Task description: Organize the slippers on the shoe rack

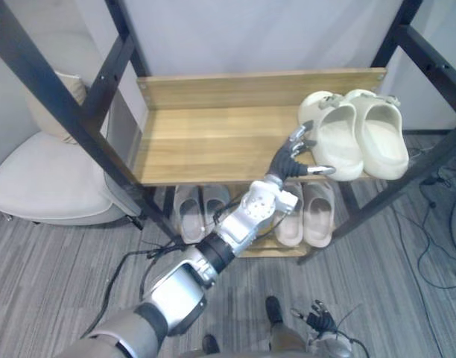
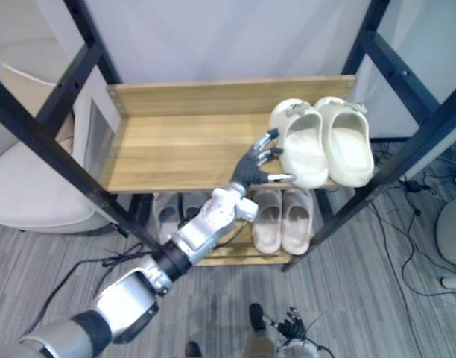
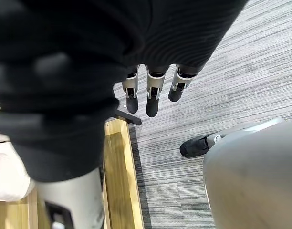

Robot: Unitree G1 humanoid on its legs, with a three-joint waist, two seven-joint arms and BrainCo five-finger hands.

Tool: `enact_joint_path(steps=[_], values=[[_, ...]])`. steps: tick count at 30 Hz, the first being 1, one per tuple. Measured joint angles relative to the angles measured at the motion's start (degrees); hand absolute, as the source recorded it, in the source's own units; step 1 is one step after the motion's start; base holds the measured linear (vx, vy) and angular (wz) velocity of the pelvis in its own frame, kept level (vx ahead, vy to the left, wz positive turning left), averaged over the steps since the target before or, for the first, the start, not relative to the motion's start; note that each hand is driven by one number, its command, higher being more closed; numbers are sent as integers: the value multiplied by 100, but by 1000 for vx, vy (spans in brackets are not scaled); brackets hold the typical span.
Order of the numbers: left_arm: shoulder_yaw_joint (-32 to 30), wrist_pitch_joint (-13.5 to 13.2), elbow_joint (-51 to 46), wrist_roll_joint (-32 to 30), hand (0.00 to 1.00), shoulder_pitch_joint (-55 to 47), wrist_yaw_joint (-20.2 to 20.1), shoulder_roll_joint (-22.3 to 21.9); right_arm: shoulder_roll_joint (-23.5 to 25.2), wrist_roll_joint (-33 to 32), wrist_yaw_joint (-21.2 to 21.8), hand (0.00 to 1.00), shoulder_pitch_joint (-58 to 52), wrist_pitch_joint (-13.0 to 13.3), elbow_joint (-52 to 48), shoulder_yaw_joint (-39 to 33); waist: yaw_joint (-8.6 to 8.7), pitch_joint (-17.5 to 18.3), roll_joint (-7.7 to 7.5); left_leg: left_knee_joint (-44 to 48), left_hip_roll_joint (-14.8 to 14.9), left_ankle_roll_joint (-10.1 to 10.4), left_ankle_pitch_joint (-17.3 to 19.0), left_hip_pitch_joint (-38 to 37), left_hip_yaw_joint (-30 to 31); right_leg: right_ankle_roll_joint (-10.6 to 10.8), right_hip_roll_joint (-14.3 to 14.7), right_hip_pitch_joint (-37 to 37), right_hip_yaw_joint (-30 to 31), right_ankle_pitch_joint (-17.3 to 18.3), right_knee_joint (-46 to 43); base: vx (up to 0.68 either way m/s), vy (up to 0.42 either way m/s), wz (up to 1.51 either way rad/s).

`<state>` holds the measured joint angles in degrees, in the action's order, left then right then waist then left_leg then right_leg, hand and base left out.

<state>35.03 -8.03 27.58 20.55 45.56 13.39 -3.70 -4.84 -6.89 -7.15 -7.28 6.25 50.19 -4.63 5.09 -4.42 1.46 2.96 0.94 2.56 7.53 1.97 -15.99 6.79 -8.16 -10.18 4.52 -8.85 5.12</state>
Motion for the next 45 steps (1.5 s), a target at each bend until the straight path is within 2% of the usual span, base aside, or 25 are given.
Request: enact_joint_path(steps=[1,6,11,17,21,23,25,28,29,31,34,36,38,40,45], values=[[-1,-2,-468,14,0,-127,-42,95,0,-2,2,0,2,1,16,9,-20,2,4,15,2,-1,-1,3,41,2,-4,23,-32,2,0,-16,-31,9],[53,-25,-1555,206,0,-561,-262,201,-29,-8,32,0,24,-1,120,35,-137,22,35,26,-30,-25,-17,7,164,38,-52,88,-131,29,-1,-15,-21,15],[561,-36,-2542,406,0,-1395,-678,379,-34,-36,45,0,151,-4,386,95,-244,42,54,52,-78,-47,-29,-10,380,81,-123,232,-326,75,-2,-11,-11,21],[1315,1,-2728,470,0,-2401,-1212,759,-93,-41,51,0,266,-27,494,347,-268,111,66,133,-80,-47,-28,-37,577,43,-110,402,-526,105,-2,-10,-18,16],[1535,137,-1783,315,0,-3097,-1579,907,-146,-41,47,0,358,-27,494,541,-286,237,83,159,-43,-42,-28,-90,619,-27,-80,483,-577,125,0,-44,-43,4],[1556,190,-1183,-44,0,-3243,-1694,919,-150,-43,38,0,375,-27,496,543,-280,245,62,166,-35,-35,-25,-142,628,-39,-74,543,-581,133,1,-54,-32,1],[1519,226,-136,-728,0,-3358,-1739,914,-149,-47,28,0,376,-26,513,557,-279,255,33,152,-29,-21,-14,-216,624,-60,-69,615,-578,148,6,-51,-25,-3],[1101,246,748,-1270,0,-3455,-1708,852,-136,-48,17,0,382,-26,622,609,-270,258,-12,143,-23,30,18,-223,597,-65,-68,613,-565,149,27,-51,-19,-4],[720,267,1307,-1564,0,-3502,-1571,807,-125,-55,-22,0,360,-38,743,618,-270,253,-59,140,-13,35,19,-238,584,-70,-60,616,-556,144,41,-21,-15,-3],[380,304,1867,-1843,0,-3510,-1383,795,-111,-63,-51,0,339,-43,831,611,-274,268,-103,126,16,43,23,-270,556,-67,-43,621,-530,138,43,-9,-26,-9],[-52,356,2461,-2053,0,-3512,-1216,801,-26,-143,-92,0,362,-47,956,539,-276,295,-173,117,40,62,35,-329,502,-51,-1,637,-475,128,44,13,-25,-13],[-479,373,2975,-2251,0,-3515,-1012,799,20,-227,-93,0,372,-45,1012,534,-297,271,-277,99,66,59,34,-421,421,-53,48,664,-410,127,45,31,-16,-18],[-692,387,3205,-2334,0,-3518,-931,798,38,-231,-95,0,380,-39,1095,506,-296,272,-291,93,71,63,40,-452,419,-53,56,685,-407,128,45,30,-13,-6],[-1161,394,3525,-2506,0,-3528,-811,789,37,-250,-93,0,411,-40,1187,479,-297,264,-307,19,69,63,41,-543,403,-46,62,735,-404,152,45,42,-11,-4],[-1623,467,3681,-2884,0,-3719,-697,917,37,-275,-80,0,417,-40,1231,459,-299,263,-306,-20,71,66,57,-608,391,-31,71,775,-407,190,46,6,-2,0]])
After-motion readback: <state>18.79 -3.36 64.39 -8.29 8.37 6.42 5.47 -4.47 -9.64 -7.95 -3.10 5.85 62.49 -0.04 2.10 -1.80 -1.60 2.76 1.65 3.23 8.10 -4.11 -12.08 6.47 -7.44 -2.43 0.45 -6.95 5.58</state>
